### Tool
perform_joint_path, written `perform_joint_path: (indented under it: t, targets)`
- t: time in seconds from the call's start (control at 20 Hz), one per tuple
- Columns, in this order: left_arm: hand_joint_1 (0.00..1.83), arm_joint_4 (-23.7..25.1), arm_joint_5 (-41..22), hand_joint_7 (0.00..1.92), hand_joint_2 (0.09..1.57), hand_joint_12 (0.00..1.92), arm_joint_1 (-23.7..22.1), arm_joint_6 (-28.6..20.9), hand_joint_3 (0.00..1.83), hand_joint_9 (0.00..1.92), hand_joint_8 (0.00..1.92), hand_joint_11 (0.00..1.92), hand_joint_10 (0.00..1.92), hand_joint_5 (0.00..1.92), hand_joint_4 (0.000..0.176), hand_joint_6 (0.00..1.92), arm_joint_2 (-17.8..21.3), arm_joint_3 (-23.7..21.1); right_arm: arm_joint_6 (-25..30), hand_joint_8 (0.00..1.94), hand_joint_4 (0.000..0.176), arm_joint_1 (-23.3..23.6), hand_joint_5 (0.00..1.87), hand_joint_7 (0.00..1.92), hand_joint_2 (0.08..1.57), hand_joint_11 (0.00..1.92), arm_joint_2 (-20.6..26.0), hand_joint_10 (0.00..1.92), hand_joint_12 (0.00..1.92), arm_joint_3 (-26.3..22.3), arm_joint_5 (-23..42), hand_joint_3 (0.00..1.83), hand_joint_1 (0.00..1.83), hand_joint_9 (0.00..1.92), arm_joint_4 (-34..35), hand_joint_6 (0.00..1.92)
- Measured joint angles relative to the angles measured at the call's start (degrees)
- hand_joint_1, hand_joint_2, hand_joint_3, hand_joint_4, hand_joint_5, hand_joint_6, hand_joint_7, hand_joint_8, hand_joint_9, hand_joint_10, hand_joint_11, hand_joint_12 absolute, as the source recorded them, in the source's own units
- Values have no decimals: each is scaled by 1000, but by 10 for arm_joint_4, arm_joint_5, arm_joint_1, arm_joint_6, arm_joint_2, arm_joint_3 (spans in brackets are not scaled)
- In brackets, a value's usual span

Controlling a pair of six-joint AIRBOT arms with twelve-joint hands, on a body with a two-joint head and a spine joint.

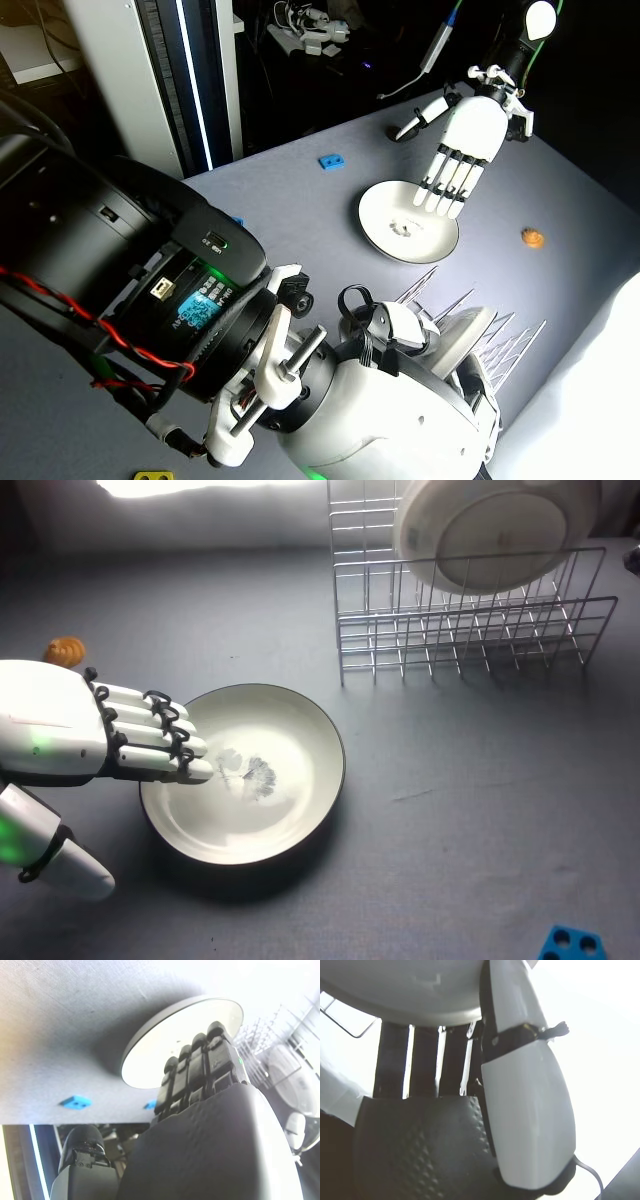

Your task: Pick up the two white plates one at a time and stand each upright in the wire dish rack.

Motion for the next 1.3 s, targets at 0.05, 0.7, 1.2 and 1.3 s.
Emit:
perform_joint_path:
  t: [0.05, 0.7, 1.2, 1.3]
  targets:
    - [0, 0, 3, 2, 1075, 0, 0, 0, 0, 0, 0, 0, 0, 14, 0, 1, 0, 0, 0, 839, 0, -3, 942, 1036, 1108, 804, 0, 1171, 1034, 2, 3, 0, 1376, 896, 0, 1040]
    - [0, -1, 5, 5, 1068, 0, 7, -1, 0, 0, 2, 0, 0, 19, 0, 3, -7, 9, 0, 931, 0, -29, 917, 991, 1126, 754, -6, 1243, 1140, 11, 24, 1, 1368, 843, 1, 1072]
    - [0, -2, 6, 0, 1069, 0, 7, -1, 0, 0, 0, 0, 0, 4, 0, 1, -7, 13, 3, 814, 0, -50, 982, 1059, 1102, 788, -15, 1160, 1039, 17, 39, 0, 1375, 876, 5, 994]
    - [0, -1, 7, 0, 1071, 0, 7, -1, 0, 0, 0, 0, 0, 1, 0, 0, -7, 13, 3, 870, 0, -50, 958, 1019, 1115, 770, -17, 1204, 1041, 18, 41, 0, 1371, 850, 5, 1040]
